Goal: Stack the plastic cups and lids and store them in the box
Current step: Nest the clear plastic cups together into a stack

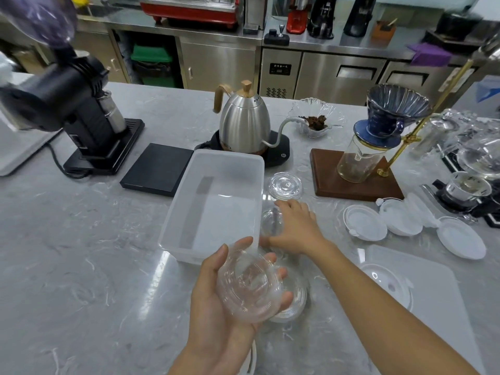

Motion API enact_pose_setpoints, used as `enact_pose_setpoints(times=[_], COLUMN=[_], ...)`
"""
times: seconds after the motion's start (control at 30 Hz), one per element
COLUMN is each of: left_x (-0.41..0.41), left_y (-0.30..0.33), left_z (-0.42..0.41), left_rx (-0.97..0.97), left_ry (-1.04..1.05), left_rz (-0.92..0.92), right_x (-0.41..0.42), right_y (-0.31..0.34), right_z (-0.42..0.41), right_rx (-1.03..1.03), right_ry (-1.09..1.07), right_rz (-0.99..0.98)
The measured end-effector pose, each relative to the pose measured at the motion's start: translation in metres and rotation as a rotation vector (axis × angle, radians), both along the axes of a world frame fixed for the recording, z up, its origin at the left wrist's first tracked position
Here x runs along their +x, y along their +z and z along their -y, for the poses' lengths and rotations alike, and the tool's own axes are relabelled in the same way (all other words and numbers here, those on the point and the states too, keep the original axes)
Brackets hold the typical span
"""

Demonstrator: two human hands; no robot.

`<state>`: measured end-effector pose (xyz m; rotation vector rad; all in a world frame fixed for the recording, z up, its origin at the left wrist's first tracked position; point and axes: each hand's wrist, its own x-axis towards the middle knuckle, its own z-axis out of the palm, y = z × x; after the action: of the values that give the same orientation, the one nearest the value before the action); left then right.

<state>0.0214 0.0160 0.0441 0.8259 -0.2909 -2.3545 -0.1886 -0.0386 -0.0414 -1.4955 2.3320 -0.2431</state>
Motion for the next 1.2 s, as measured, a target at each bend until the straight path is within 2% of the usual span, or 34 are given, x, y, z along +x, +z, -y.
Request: enact_pose_setpoints(times=[0.17, 0.33, 0.6, 0.77, 0.93, 1.2], left_x=[0.003, 0.002, -0.005, -0.007, -0.009, -0.011], left_y=[0.001, 0.001, 0.001, -0.006, -0.015, -0.018], left_z=[0.002, 0.002, -0.004, -0.007, -0.009, -0.013], left_rx=[0.000, -0.004, 0.001, -0.047, -0.216, -0.400], left_ry=[0.003, -0.010, -0.051, -0.054, -0.143, -0.175], left_rz=[0.015, 0.002, -0.007, 0.022, 0.079, 0.091], right_x=[-0.001, -0.010, 0.007, 0.025, 0.038, 0.046], right_y=[-0.001, 0.018, 0.071, 0.095, 0.111, 0.117], right_z=[0.000, -0.028, -0.089, -0.114, -0.125, -0.126], right_rx=[-0.062, -0.276, -0.429, -0.415, -0.254, -0.192], right_ry=[0.000, -0.111, -0.022, 0.083, 0.164, 0.251], right_rz=[0.046, 0.350, 0.551, 0.602, 0.541, 0.607])
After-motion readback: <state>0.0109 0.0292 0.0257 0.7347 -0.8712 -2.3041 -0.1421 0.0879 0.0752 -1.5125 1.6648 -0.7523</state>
